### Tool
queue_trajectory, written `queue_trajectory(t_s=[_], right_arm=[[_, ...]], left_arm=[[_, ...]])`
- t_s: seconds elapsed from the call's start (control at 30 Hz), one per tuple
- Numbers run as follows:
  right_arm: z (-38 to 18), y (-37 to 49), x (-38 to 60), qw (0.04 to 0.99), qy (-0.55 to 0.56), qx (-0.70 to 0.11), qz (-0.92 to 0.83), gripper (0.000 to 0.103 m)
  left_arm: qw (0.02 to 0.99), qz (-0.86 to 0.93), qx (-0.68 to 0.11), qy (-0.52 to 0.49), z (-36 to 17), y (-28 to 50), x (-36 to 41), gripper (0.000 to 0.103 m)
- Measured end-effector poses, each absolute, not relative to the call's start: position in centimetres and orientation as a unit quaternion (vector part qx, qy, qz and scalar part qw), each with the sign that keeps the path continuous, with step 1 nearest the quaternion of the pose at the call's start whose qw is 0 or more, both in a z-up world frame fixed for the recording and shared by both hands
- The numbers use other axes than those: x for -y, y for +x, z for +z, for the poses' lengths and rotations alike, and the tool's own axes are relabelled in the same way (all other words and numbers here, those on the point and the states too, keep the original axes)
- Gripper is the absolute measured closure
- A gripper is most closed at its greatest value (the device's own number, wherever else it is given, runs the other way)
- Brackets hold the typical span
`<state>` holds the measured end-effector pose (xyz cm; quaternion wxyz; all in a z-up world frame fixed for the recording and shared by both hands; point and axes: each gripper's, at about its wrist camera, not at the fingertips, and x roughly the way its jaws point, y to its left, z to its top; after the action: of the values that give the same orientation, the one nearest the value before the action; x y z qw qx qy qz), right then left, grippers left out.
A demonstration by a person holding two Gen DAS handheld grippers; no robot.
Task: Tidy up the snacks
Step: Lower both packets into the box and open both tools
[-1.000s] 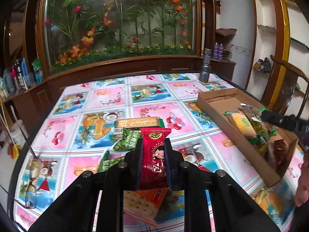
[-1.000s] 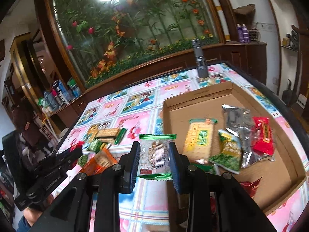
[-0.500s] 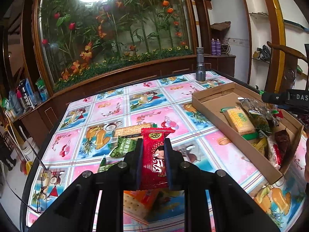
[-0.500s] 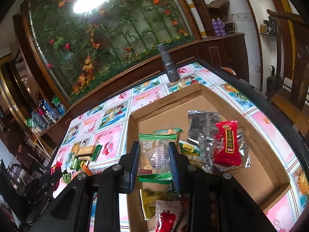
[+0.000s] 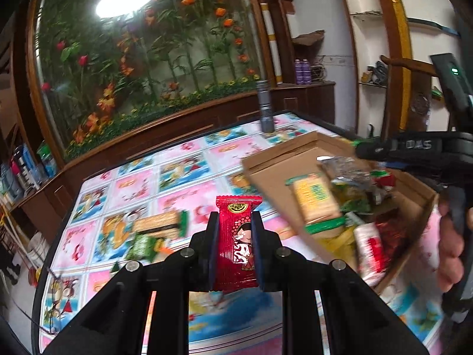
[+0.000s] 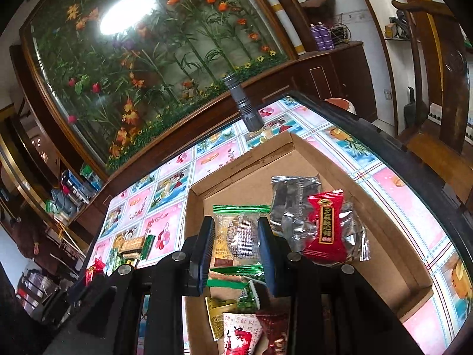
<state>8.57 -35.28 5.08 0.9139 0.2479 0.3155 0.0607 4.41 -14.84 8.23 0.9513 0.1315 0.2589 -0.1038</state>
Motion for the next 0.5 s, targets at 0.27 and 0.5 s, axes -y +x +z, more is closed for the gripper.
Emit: queue_trajectory(t_s=[0.27,0.5], right_arm=[[4.7,8.5,37.3,0.907,0.265,-0.323,0.052,0.071],[3.5,9.0,38.5,0.9,0.249,-0.356,0.03,0.072]], left_arm=[[0.939,-0.156,-0.27,0.143,7.3,3.9,21.3,0.084],[0.926,-0.174,-0.297,0.156,4.5,4.4,24.4,0.084]])
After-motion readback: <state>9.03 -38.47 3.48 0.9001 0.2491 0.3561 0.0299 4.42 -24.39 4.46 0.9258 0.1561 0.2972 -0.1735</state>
